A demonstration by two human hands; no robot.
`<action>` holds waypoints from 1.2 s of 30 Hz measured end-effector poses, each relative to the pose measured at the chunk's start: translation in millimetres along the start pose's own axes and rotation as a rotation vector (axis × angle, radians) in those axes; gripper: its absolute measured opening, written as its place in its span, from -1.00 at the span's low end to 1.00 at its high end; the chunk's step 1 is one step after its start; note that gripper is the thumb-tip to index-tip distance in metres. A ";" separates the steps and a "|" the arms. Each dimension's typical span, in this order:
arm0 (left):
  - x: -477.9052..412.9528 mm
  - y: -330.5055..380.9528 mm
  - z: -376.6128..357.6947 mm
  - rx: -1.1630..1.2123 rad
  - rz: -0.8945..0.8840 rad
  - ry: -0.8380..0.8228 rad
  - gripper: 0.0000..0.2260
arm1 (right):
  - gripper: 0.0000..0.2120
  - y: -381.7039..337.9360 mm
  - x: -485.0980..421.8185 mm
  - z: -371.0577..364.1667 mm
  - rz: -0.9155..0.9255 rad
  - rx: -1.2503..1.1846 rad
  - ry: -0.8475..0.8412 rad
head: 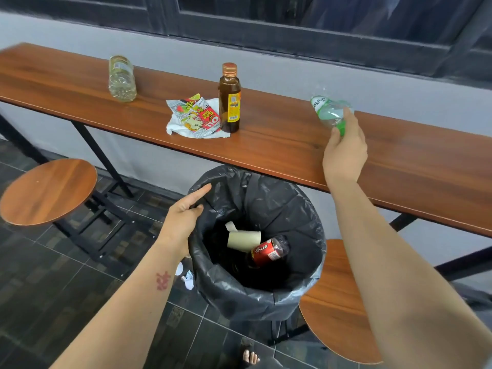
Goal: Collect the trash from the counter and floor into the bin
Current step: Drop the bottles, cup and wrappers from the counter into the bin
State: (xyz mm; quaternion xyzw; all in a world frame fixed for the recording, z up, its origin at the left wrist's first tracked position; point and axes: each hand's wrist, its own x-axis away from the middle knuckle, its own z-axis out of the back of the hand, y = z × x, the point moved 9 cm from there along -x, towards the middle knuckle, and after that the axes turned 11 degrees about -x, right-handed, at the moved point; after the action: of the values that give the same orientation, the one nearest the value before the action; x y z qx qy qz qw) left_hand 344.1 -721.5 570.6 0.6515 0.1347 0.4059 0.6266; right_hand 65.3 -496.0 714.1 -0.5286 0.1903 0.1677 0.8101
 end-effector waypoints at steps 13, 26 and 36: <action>53.3 -19.4 57.8 0.069 -0.043 -0.036 -0.51 | -0.70 -35.2 123.6 104.2 -0.079 -0.233 0.268; 85.1 -48.3 142.6 0.067 -0.046 -0.001 -0.47 | -0.77 -101.2 259.8 43.4 0.048 -0.247 -0.161; 98.4 -38.6 197.9 0.065 -0.073 0.114 -0.51 | -0.87 -110.9 330.5 -56.9 0.235 0.198 -0.721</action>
State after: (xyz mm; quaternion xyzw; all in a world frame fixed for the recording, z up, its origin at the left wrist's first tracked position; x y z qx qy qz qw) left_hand 557.4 -787.3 593.1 0.6419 0.2070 0.4147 0.6108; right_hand 398.1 -567.7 620.4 -0.3300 -0.0319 0.4150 0.8473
